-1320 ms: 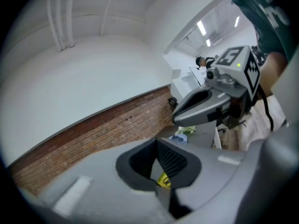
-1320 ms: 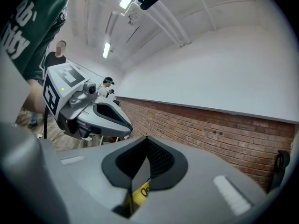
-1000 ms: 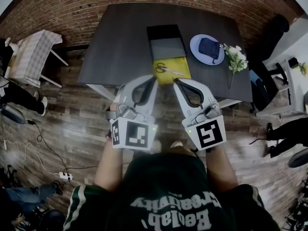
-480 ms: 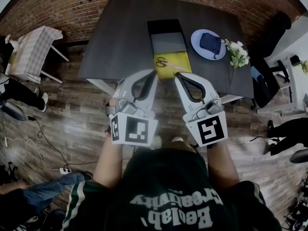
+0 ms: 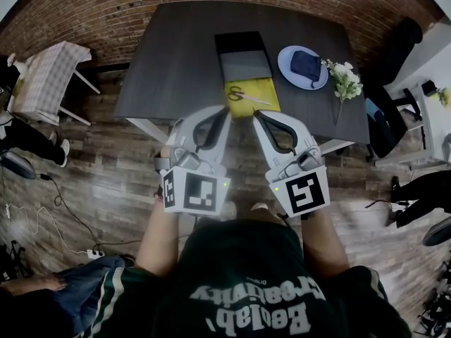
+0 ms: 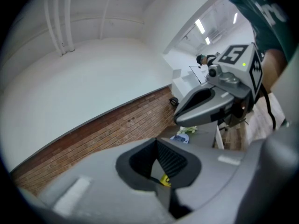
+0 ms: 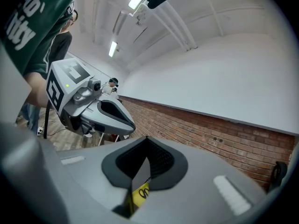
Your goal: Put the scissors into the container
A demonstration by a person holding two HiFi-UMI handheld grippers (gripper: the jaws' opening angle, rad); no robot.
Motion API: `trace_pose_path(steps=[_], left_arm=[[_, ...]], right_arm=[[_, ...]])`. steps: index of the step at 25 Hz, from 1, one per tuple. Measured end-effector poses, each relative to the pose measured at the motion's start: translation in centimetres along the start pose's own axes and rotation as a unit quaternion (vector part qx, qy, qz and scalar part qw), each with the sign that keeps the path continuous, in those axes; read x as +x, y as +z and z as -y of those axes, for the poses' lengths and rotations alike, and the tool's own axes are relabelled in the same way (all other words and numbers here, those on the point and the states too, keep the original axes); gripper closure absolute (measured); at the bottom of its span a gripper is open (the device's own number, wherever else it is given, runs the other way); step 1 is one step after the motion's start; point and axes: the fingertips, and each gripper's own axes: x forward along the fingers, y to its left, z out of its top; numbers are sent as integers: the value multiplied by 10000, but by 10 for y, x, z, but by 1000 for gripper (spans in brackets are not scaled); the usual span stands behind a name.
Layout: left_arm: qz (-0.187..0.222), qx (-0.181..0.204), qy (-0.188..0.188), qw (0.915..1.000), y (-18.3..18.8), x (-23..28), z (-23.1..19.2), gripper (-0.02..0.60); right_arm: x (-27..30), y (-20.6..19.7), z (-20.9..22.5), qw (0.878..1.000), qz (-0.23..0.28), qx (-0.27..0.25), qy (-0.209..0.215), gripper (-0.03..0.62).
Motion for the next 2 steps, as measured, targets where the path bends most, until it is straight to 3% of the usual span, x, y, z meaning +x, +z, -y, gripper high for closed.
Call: trace_pose_path(steps=[2], left_arm=[[0, 7, -4, 10000, 0, -2, 1, 578]], right_arm=[[-1, 0, -3, 10000, -23, -17, 11, 588]])
